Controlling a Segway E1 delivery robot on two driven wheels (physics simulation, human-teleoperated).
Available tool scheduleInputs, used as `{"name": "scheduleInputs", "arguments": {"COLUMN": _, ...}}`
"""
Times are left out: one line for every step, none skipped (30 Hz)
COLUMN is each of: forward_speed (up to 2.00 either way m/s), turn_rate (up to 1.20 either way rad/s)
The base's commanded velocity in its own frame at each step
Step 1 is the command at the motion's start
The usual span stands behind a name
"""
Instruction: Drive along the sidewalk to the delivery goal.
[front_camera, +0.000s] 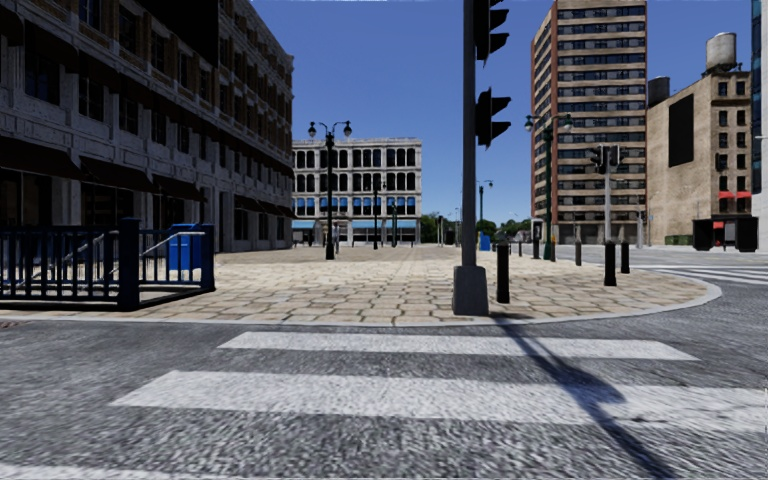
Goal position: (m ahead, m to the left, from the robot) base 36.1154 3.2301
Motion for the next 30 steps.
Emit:
{"name": "scheduleInputs", "arguments": {"forward_speed": 2.00, "turn_rate": 0.00}}
{"name": "scheduleInputs", "arguments": {"forward_speed": 2.00, "turn_rate": 0.06}}
{"name": "scheduleInputs", "arguments": {"forward_speed": 2.00, "turn_rate": 0.32}}
{"name": "scheduleInputs", "arguments": {"forward_speed": 2.00, "turn_rate": 0.52}}
{"name": "scheduleInputs", "arguments": {"forward_speed": 2.00, "turn_rate": 0.59}}
{"name": "scheduleInputs", "arguments": {"forward_speed": 2.00, "turn_rate": 0.59}}
{"name": "scheduleInputs", "arguments": {"forward_speed": 2.00, "turn_rate": 0.55}}
{"name": "scheduleInputs", "arguments": {"forward_speed": 2.00, "turn_rate": 0.12}}
{"name": "scheduleInputs", "arguments": {"forward_speed": 2.00, "turn_rate": 0.05}}
{"name": "scheduleInputs", "arguments": {"forward_speed": 2.00, "turn_rate": 0.05}}
{"name": "scheduleInputs", "arguments": {"forward_speed": 2.00, "turn_rate": 0.01}}
{"name": "scheduleInputs", "arguments": {"forward_speed": 2.00, "turn_rate": 0.00}}
{"name": "scheduleInputs", "arguments": {"forward_speed": 2.00, "turn_rate": 0.00}}
{"name": "scheduleInputs", "arguments": {"forward_speed": 2.00, "turn_rate": 0.00}}
{"name": "scheduleInputs", "arguments": {"forward_speed": 2.00, "turn_rate": 0.00}}
{"name": "scheduleInputs", "arguments": {"forward_speed": 2.00, "turn_rate": 0.00}}
{"name": "scheduleInputs", "arguments": {"forward_speed": 2.00, "turn_rate": 0.00}}
{"name": "scheduleInputs", "arguments": {"forward_speed": 2.00, "turn_rate": 0.00}}
{"name": "scheduleInputs", "arguments": {"forward_speed": 2.00, "turn_rate": 0.00}}
{"name": "scheduleInputs", "arguments": {"forward_speed": 2.00, "turn_rate": 0.00}}
{"name": "scheduleInputs", "arguments": {"forward_speed": 2.00, "turn_rate": 0.00}}
{"name": "scheduleInputs", "arguments": {"forward_speed": 2.00, "turn_rate": 0.00}}
{"name": "scheduleInputs", "arguments": {"forward_speed": 2.00, "turn_rate": 0.00}}
{"name": "scheduleInputs", "arguments": {"forward_speed": 2.00, "turn_rate": 0.04}}
{"name": "scheduleInputs", "arguments": {"forward_speed": 2.00, "turn_rate": 0.04}}
{"name": "scheduleInputs", "arguments": {"forward_speed": 2.00, "turn_rate": 0.33}}
{"name": "scheduleInputs", "arguments": {"forward_speed": 2.00, "turn_rate": 0.62}}
{"name": "scheduleInputs", "arguments": {"forward_speed": 2.00, "turn_rate": 0.79}}
{"name": "scheduleInputs", "arguments": {"forward_speed": 2.00, "turn_rate": 0.79}}
{"name": "scheduleInputs", "arguments": {"forward_speed": 2.00, "turn_rate": 0.83}}
